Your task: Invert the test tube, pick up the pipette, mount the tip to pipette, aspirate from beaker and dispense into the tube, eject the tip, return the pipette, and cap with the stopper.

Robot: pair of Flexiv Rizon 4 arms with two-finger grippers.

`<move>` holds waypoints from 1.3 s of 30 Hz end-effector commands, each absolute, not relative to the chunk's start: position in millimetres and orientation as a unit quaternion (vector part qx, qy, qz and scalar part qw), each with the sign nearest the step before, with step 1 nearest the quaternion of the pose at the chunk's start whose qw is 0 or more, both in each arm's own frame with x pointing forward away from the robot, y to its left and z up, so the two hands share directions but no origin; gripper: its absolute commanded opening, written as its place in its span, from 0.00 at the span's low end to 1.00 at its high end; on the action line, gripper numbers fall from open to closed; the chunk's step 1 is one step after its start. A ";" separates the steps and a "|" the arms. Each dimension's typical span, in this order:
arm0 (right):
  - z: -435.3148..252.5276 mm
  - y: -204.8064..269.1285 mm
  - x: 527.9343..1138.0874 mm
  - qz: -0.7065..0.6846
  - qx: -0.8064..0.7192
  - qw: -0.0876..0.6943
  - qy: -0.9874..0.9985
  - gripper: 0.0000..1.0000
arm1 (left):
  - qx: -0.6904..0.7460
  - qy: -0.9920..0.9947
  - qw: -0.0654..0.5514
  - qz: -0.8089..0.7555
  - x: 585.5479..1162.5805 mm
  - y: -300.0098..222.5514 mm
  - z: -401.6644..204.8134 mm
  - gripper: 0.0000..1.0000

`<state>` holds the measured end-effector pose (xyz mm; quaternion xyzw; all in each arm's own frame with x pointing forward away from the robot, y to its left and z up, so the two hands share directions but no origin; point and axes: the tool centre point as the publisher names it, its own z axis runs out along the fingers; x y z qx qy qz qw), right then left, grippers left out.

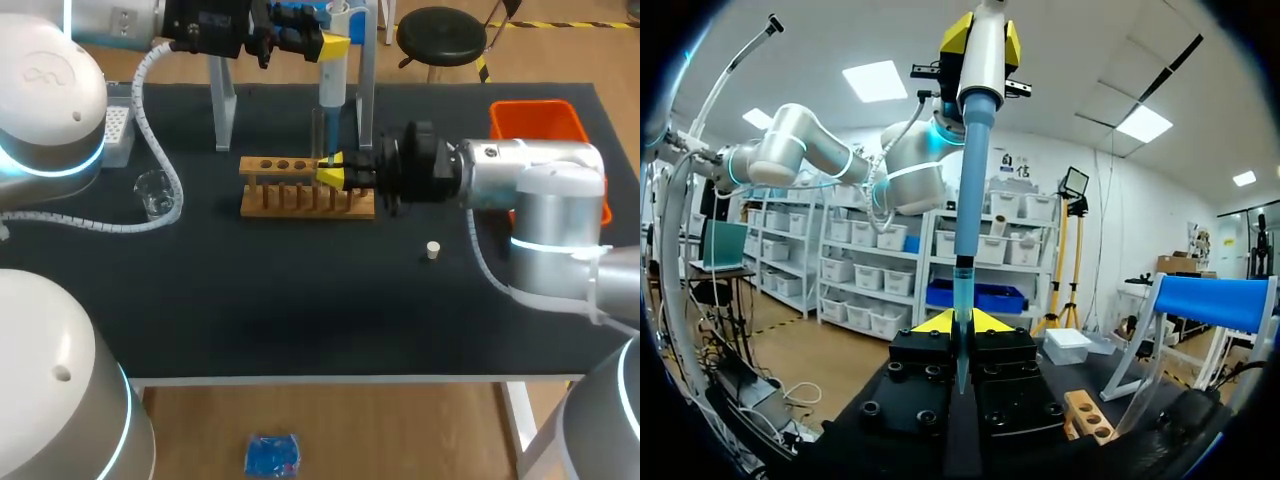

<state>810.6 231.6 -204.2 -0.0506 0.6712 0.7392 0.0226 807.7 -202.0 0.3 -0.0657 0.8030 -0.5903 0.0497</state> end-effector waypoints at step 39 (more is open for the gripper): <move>-179.8 224.2 807.5 0.735 -0.033 0.027 0.677 1.00 | -0.065 0.805 0.048 -0.588 808.5 -201.4 -2.5 0.00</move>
